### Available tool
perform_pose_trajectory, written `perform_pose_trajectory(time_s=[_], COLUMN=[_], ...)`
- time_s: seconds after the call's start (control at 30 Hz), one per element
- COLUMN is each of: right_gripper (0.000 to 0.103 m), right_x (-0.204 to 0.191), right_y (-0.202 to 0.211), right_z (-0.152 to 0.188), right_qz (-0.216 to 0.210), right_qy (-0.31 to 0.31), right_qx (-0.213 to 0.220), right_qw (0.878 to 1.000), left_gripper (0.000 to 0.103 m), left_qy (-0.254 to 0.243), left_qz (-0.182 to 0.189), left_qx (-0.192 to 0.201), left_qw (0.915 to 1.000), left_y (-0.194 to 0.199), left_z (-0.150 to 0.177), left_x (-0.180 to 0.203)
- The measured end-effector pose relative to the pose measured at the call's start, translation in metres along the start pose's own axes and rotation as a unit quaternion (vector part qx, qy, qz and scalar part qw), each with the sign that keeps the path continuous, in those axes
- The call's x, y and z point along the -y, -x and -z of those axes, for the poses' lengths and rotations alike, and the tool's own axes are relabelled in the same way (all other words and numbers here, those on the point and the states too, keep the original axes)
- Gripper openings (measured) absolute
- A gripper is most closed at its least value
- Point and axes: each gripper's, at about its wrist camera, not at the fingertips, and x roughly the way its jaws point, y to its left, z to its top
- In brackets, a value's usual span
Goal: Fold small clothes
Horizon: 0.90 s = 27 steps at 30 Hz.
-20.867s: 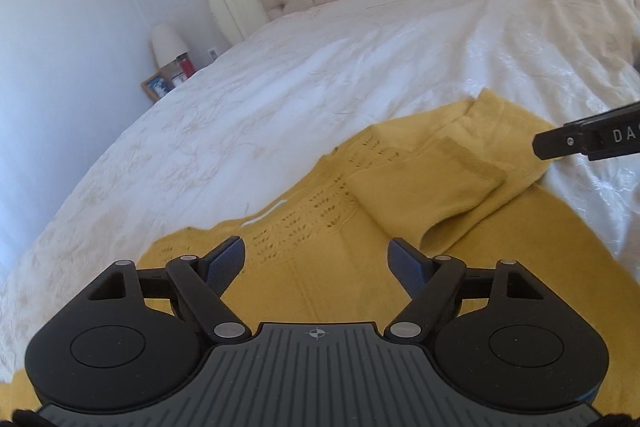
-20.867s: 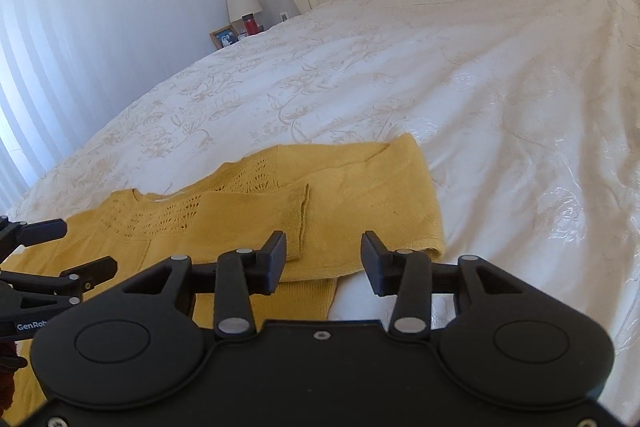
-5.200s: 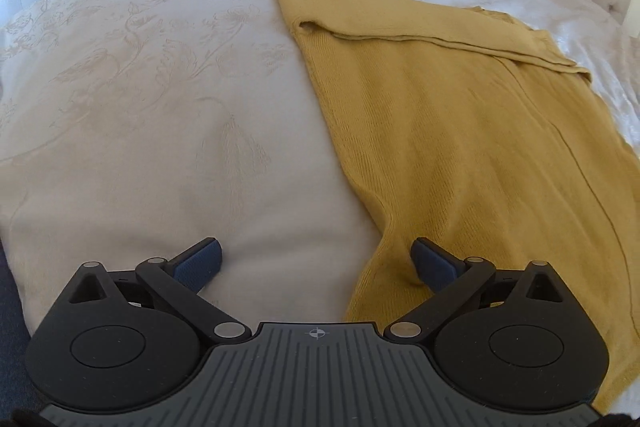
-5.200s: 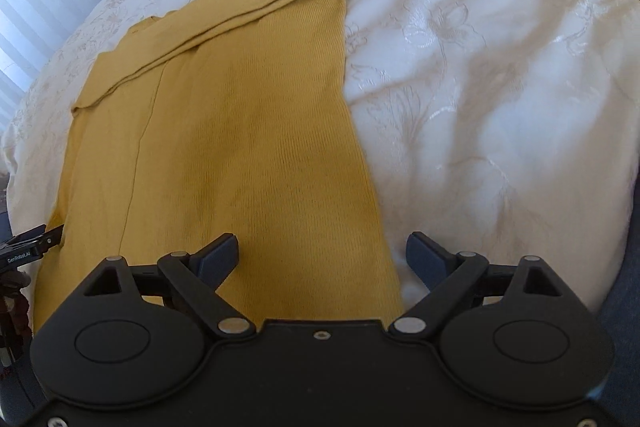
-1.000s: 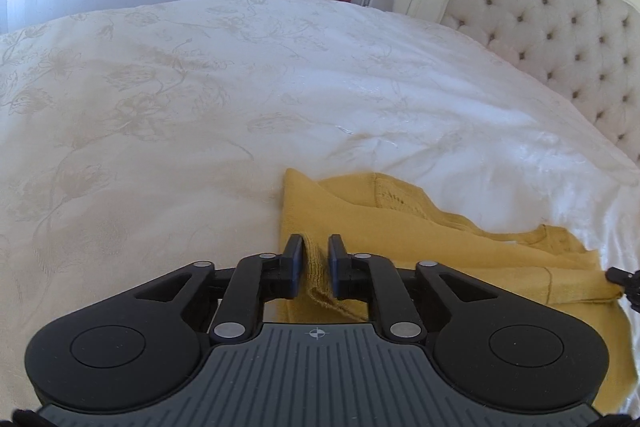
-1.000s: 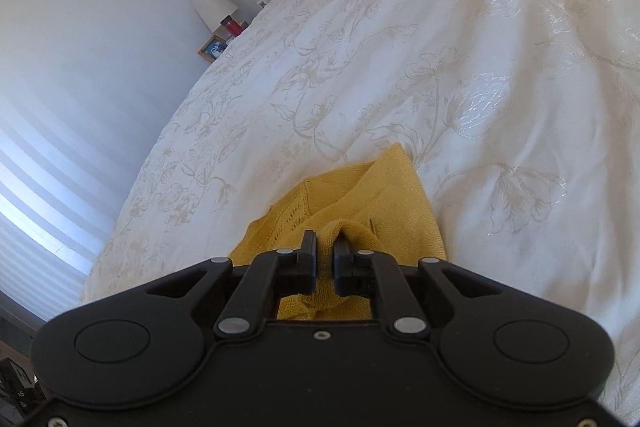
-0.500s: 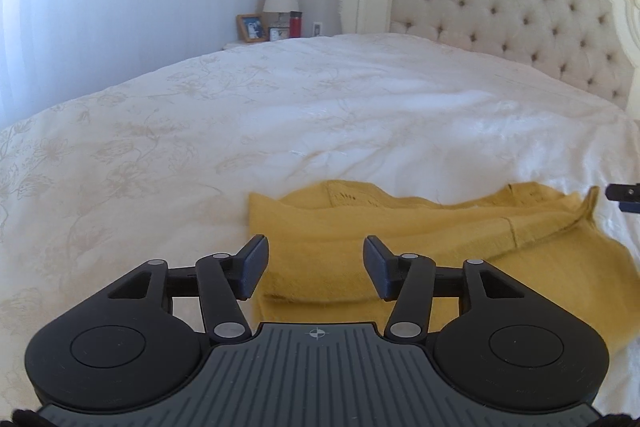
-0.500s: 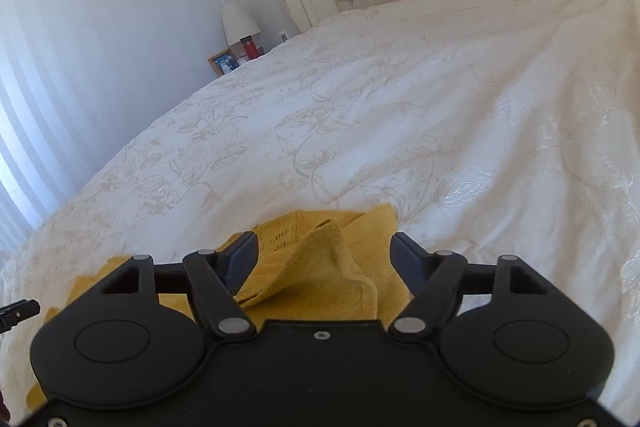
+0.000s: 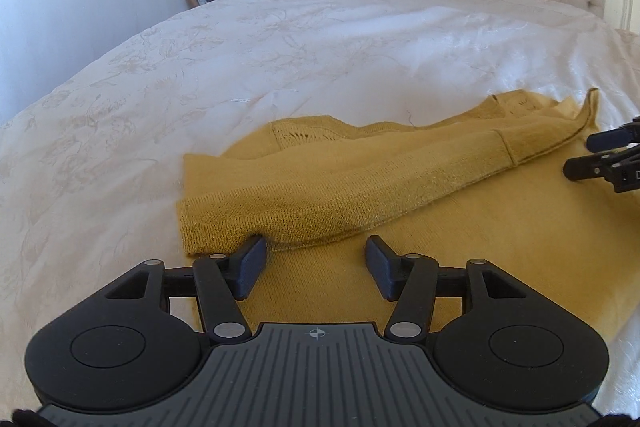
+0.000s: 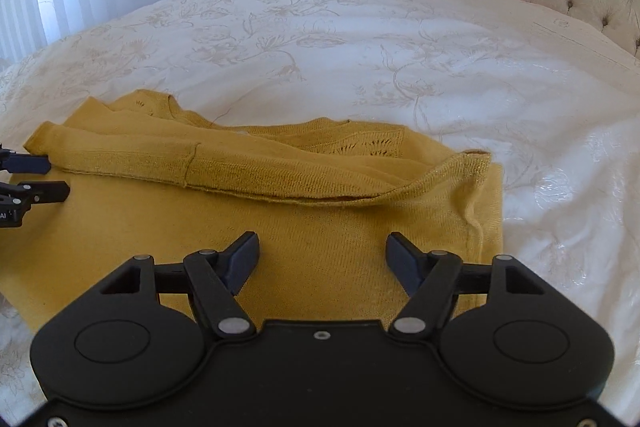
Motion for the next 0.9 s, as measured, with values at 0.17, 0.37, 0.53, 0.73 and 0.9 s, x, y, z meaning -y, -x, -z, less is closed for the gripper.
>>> perform_pose_trajectory(time_s=[0.17,0.37,0.53,0.73,0.9], right_gripper=[0.072,0.072,0.072,0.072,0.072], right_x=[0.017,0.045,0.062,0.045,0.036], right_y=[-0.022,-0.038,-0.03,-0.009,-0.006], right_z=[-0.023,-0.036,-0.032,-0.023,-0.011], right_qz=[0.008,0.024,0.032,0.013,0.0], right_qy=[-0.043,-0.102,-0.148,-0.119,-0.103], right_qx=[-0.01,-0.008,0.002,0.023,0.013], right_qw=[0.999,0.994,0.989,0.993,0.995], left_gripper=[0.054,0.054,0.054,0.055,0.056], left_qy=[0.007,0.044,0.082,0.073,0.038], left_qz=[-0.008,-0.016,-0.03,-0.014,-0.007], left_qx=[-0.003,-0.014,-0.013,0.015,-0.01], left_qw=[0.9999,0.9988,0.9961,0.9971,0.9992], left_y=[-0.024,-0.041,-0.031,0.004,0.0], left_z=[-0.026,-0.046,-0.051,-0.039,-0.02], left_x=[-0.013,-0.032,-0.044,-0.033,-0.024])
